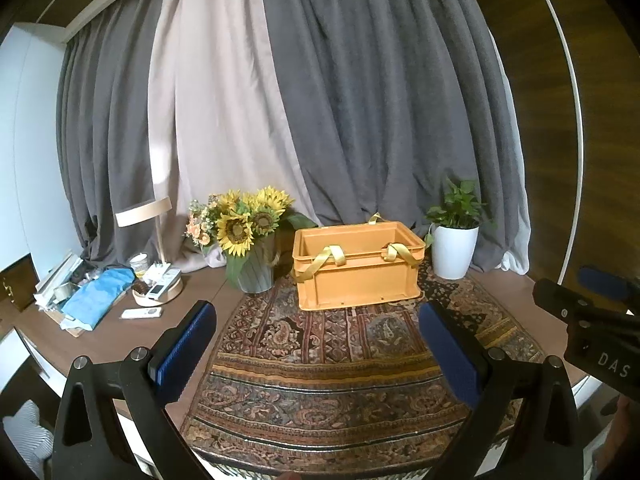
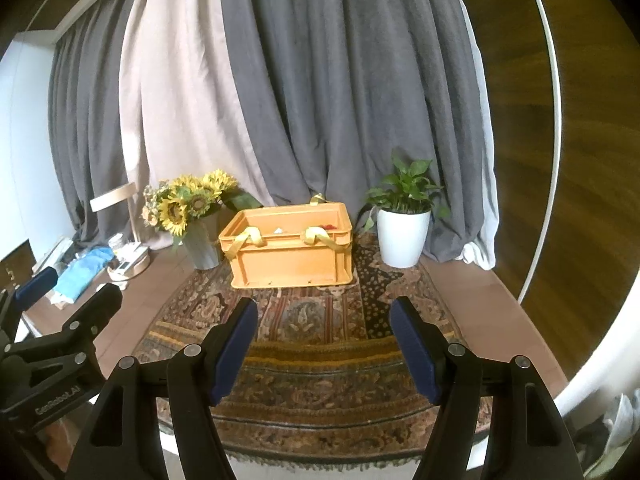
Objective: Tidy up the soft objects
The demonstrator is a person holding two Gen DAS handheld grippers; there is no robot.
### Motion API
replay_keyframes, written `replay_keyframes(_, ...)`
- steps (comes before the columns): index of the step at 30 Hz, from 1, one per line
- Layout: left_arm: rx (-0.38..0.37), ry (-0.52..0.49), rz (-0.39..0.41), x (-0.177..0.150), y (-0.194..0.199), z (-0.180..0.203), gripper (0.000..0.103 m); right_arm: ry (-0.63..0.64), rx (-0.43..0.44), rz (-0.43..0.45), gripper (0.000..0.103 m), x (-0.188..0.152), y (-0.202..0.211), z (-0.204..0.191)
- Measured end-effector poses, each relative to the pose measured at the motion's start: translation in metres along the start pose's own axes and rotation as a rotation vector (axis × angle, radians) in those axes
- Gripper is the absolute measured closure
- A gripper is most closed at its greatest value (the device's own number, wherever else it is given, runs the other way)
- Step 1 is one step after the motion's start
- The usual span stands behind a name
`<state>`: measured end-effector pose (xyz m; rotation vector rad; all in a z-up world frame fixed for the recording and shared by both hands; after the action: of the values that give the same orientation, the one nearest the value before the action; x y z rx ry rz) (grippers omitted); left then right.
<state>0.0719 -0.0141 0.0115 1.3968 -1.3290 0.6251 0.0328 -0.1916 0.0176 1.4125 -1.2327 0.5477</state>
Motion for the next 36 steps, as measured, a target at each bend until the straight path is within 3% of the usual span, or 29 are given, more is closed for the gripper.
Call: replay_keyframes(36, 0.002, -0.015, 0.027, -0.005, 0.032, 0.005, 0.0, -0.005, -0.008, -0.004, 0.033, -0.014, 0.026, 0.004)
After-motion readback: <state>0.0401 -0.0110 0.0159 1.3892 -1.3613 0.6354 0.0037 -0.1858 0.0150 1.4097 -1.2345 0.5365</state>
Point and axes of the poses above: each gripper's, at about its wrist camera, not at the fingertips, and y roughly against the way its jaws point, z to its right, x to its top, the point moved 1 cm from there along -y, roughly the way its jaws point, and after that the axes turned 15 degrees about -y, right-handed, at the moved point
